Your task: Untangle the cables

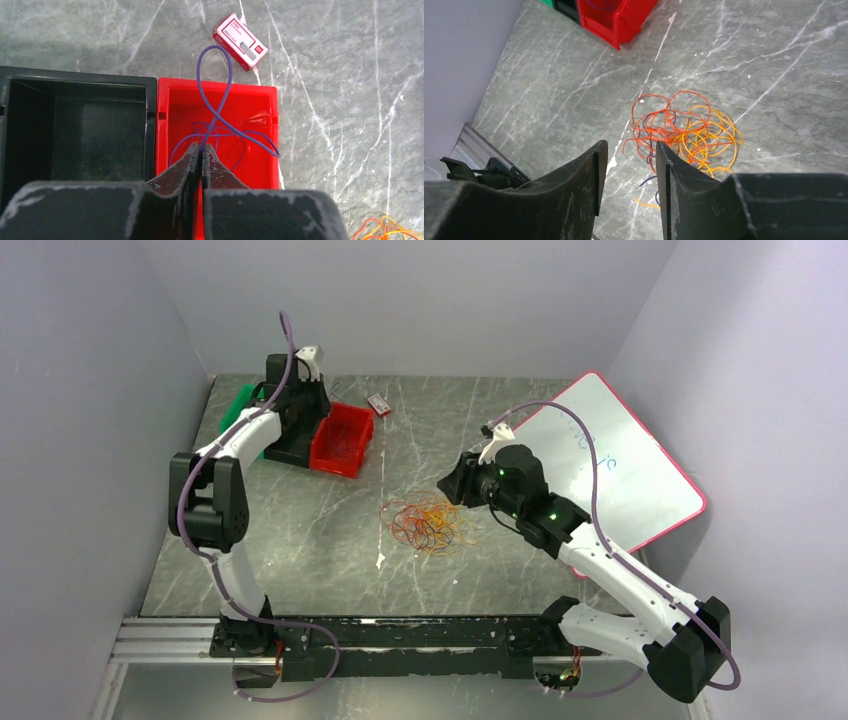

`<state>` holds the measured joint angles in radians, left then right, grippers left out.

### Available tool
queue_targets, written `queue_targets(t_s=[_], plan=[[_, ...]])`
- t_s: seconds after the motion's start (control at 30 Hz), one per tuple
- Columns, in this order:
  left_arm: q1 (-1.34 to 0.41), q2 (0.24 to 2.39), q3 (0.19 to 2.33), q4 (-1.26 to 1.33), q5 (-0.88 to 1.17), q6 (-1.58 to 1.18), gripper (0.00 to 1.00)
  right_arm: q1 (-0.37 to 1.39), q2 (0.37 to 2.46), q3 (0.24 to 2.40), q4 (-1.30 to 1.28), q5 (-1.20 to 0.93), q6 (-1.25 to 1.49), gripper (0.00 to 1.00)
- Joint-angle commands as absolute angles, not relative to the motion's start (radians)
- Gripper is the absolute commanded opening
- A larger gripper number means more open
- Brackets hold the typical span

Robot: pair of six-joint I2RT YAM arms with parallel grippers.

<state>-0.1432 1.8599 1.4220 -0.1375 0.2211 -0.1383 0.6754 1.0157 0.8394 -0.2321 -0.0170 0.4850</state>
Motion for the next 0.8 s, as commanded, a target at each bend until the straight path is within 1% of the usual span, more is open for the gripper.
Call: queue_targets(t_s=[0.0,0.47,0.77], plan=[[-0.163,1.91,1.488,-0.197,0.192,-0.123,0.07,0.678,0.997,0.824,-0.237,-0.009,0.474,0.44],[-0.196,1.97,1.447,-0.247,0.147,-0.114,0.07,0.678,0.989,0.81,-0.235,-0.009,0.48,0.44],[-0.209,2.037,1.463,-0.303,0.136,-0.109,0.07,0.678,0.979,0.807,-0.242,-0.006,0.484,0.44]])
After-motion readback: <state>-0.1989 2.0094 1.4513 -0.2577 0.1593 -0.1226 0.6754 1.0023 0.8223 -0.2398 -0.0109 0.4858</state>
